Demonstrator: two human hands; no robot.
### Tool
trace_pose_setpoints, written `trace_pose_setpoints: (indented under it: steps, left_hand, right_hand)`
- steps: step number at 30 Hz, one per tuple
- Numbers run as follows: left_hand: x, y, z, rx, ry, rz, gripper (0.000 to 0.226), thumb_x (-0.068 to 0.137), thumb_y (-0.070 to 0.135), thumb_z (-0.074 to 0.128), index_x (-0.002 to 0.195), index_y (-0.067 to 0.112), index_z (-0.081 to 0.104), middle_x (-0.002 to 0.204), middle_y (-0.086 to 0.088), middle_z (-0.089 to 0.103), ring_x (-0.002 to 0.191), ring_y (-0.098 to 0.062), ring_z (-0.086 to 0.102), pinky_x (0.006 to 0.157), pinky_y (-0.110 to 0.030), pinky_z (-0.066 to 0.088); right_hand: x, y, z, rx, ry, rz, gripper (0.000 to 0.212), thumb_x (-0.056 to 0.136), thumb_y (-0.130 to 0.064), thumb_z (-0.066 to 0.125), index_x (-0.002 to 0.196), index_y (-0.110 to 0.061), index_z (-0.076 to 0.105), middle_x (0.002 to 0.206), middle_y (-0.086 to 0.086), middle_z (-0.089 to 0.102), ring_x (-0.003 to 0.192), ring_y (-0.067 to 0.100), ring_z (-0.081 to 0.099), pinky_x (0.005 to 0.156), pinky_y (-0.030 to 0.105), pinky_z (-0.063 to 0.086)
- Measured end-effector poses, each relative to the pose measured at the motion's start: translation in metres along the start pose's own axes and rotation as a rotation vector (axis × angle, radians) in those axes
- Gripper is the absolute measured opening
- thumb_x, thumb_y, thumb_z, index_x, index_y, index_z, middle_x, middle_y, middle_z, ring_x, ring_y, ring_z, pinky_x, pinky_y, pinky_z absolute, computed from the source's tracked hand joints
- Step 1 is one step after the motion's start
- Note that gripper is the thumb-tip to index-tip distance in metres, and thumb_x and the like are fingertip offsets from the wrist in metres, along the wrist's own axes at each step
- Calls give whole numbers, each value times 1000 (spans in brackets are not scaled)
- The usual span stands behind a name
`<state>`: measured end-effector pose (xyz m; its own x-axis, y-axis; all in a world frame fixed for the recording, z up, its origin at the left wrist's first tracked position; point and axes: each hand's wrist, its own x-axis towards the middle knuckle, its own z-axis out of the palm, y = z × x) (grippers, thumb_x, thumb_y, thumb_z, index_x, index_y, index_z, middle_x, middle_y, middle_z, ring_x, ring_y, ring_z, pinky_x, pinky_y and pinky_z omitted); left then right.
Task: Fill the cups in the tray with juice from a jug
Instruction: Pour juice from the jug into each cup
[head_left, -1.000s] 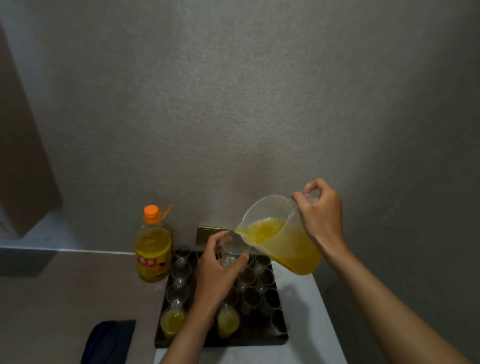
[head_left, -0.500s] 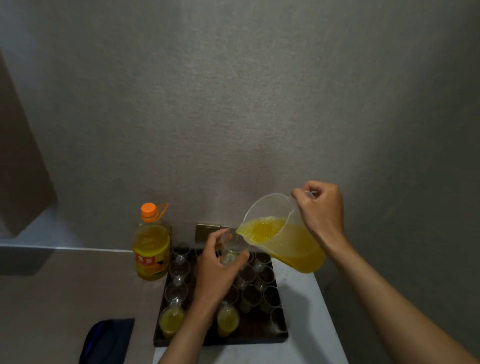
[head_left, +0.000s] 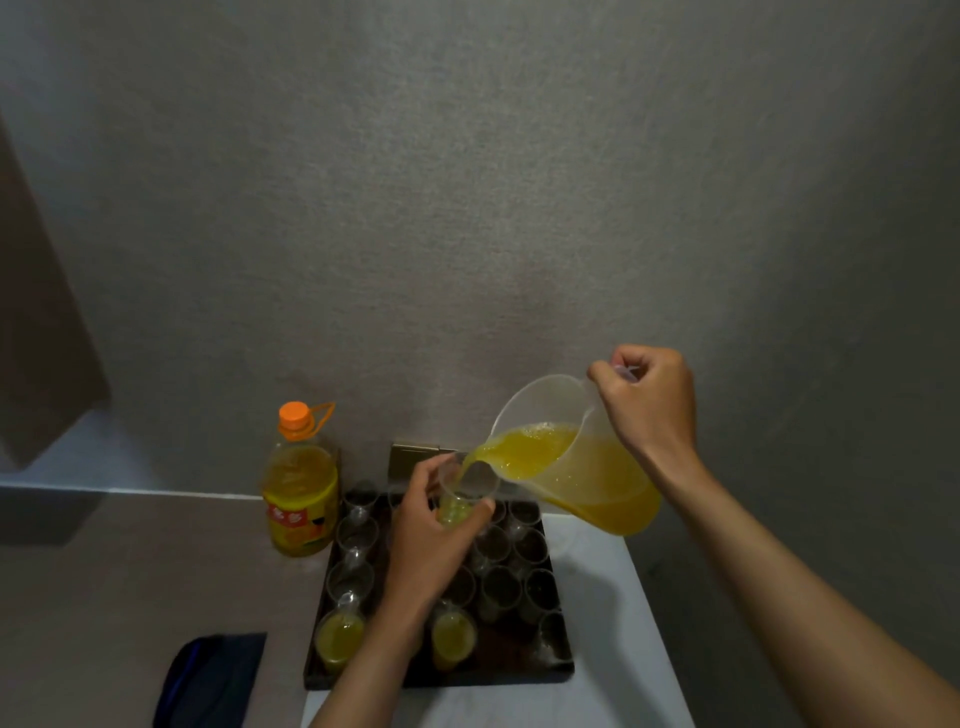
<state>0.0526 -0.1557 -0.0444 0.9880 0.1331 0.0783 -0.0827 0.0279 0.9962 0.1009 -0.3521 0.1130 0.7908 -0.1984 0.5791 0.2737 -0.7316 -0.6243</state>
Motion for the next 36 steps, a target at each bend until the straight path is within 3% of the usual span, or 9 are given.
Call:
trace_pose_setpoints:
  steps: [7,13,19,24,27,32,36]
  left_hand:
    - [0,0,0,-25,-2,11,54,79,24,86,121,43,59,117,23,67,111,1,63,95,-40,58]
    - [0,-1,0,-4,-6,-6,54,77,26,87,117,49,58,117,27,65,114,4,59,95,-35,57]
    - [-4,-3,-1,31,-6,8,53,78,20,87,117,42,59,112,34,63,106,14,58,82,-16,50]
    - [-6,-7,0,42,-2,-1,52,78,17,87,117,37,59,111,19,67,99,14,60,71,-6,49]
    - [-5,-10,-1,47,-3,2,51,78,14,87,115,36,59,110,20,66,99,17,59,72,-3,47]
    - [-4,-15,-1,57,1,-13,53,76,19,88,113,42,58,107,31,65,102,16,58,75,-8,47]
    - [-3,-19,-1,54,0,-26,54,77,22,88,116,43,57,116,22,65,107,8,59,80,-13,46]
  right_hand:
    - [1,0,0,-14,4,-1,37,80,-21,68,55,-7,43,48,-8,31,44,5,35,51,30,31]
    - [2,-3,-4,-15,19,8,40,81,-18,68,54,-9,41,48,-7,29,44,7,34,51,29,28]
    - [6,-5,-8,-5,23,15,41,79,-19,67,52,-15,37,47,-7,28,44,7,32,51,28,26]
    - [8,-6,-12,14,21,12,38,77,-22,66,52,-16,38,49,-8,27,48,9,29,52,30,27]
    - [11,-8,-13,7,32,13,38,77,-22,65,52,-16,37,49,-7,26,48,9,28,52,31,27]
    - [14,-11,-14,1,42,11,39,76,-23,66,51,-15,37,45,-7,28,46,8,28,51,30,26]
    - [17,-13,-15,-7,49,2,39,76,-21,66,52,-14,37,46,-6,27,46,9,27,50,29,24]
